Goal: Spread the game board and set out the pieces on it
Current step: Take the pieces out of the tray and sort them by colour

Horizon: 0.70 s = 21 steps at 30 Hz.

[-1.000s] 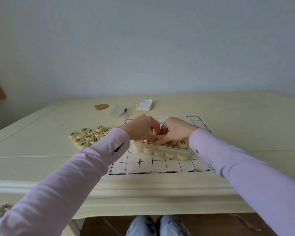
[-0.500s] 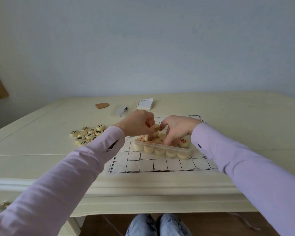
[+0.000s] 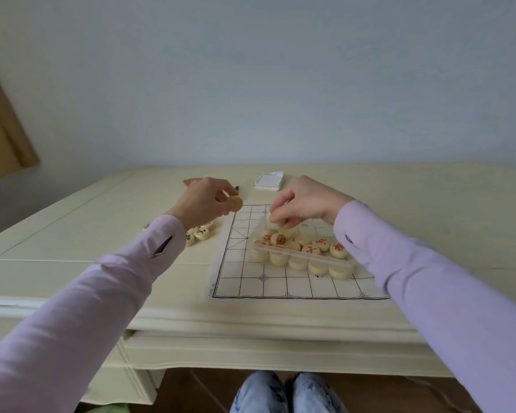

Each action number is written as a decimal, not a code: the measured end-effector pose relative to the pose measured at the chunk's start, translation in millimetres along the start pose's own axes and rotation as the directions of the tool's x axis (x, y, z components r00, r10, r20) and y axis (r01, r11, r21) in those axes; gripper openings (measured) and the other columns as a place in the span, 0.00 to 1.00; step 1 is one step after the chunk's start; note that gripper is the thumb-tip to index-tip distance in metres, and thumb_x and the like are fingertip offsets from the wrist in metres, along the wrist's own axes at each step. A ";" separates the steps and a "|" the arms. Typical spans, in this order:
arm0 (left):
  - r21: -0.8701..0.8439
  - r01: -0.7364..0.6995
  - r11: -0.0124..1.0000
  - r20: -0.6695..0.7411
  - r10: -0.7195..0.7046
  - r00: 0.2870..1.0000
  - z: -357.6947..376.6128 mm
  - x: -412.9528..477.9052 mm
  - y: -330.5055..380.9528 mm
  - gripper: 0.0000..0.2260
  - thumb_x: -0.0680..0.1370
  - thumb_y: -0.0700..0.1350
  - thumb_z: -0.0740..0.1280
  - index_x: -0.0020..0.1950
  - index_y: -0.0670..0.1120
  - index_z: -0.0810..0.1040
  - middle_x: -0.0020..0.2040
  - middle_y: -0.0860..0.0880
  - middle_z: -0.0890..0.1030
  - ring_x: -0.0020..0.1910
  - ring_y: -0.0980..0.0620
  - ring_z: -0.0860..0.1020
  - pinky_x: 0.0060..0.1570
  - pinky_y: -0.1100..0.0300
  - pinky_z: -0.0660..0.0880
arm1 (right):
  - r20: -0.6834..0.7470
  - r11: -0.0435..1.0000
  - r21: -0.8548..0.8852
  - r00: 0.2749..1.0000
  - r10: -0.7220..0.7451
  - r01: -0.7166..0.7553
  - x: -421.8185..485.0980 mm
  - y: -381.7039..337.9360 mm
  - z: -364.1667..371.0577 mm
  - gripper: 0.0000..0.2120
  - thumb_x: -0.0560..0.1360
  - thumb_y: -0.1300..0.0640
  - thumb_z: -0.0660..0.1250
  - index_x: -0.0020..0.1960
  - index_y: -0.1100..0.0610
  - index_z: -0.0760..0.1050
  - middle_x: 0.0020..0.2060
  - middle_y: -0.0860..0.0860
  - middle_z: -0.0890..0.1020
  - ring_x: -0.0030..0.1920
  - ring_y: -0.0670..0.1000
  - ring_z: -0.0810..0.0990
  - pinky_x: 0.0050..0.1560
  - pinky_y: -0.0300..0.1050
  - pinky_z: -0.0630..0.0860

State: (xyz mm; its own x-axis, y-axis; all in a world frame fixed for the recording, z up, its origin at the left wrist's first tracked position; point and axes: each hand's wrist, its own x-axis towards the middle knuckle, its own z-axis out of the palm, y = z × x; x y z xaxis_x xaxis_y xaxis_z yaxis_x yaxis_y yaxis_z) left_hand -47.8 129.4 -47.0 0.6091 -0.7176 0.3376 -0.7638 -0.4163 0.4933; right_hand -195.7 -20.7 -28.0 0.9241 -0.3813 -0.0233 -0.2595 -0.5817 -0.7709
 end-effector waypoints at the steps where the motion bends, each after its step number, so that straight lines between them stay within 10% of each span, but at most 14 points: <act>1: -0.002 0.032 0.999 -0.024 -0.032 0.999 -4.2 -1.4 -7.1 0.05 0.74 0.47 0.70 0.48 0.47 0.81 0.39 0.47 0.84 0.39 0.50 0.82 0.37 0.63 0.74 | 0.012 0.998 0.060 1.000 -0.017 0.016 2.2 -7.0 7.7 0.03 0.69 0.67 0.71 0.42 0.62 0.81 0.33 0.52 0.81 0.35 0.49 0.82 0.44 0.37 0.81; 5: 0.026 0.117 0.993 -0.127 -0.112 0.986 -19.1 -8.1 -32.1 0.06 0.72 0.44 0.73 0.46 0.43 0.83 0.50 0.50 0.83 0.32 0.53 0.76 0.35 0.64 0.71 | 0.056 0.983 0.177 0.997 -0.047 0.036 16.8 -30.1 41.7 0.03 0.69 0.67 0.71 0.41 0.61 0.79 0.32 0.54 0.80 0.33 0.48 0.79 0.39 0.37 0.81; 12: 0.097 0.290 0.952 -0.139 -0.275 0.951 -34.7 -22.0 -75.9 0.04 0.73 0.42 0.71 0.46 0.44 0.82 0.34 0.48 0.82 0.27 0.59 0.78 0.26 0.68 0.72 | -0.025 0.983 -0.130 0.991 -0.135 0.131 53.3 -58.9 102.2 0.09 0.65 0.61 0.73 0.45 0.58 0.83 0.33 0.51 0.80 0.36 0.51 0.77 0.46 0.43 0.78; 21: 0.219 0.293 0.931 -0.086 -0.281 0.956 -31.0 -38.7 -96.1 0.04 0.72 0.43 0.72 0.41 0.45 0.78 0.37 0.49 0.78 0.41 0.49 0.75 0.39 0.60 0.70 | 0.062 0.868 -0.453 0.979 -0.197 0.203 68.1 -68.1 146.5 0.13 0.66 0.60 0.72 0.51 0.54 0.81 0.49 0.53 0.82 0.49 0.54 0.81 0.48 0.42 0.78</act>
State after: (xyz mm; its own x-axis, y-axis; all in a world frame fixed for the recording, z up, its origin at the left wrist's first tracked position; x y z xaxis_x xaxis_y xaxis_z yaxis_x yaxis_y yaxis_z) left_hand 8.6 214.4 -82.6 0.8153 -0.5209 0.2530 -0.5788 -0.7203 0.3822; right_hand -74.1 98.3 -70.4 0.9726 -0.2144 0.0896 -0.1647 -0.9079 -0.3854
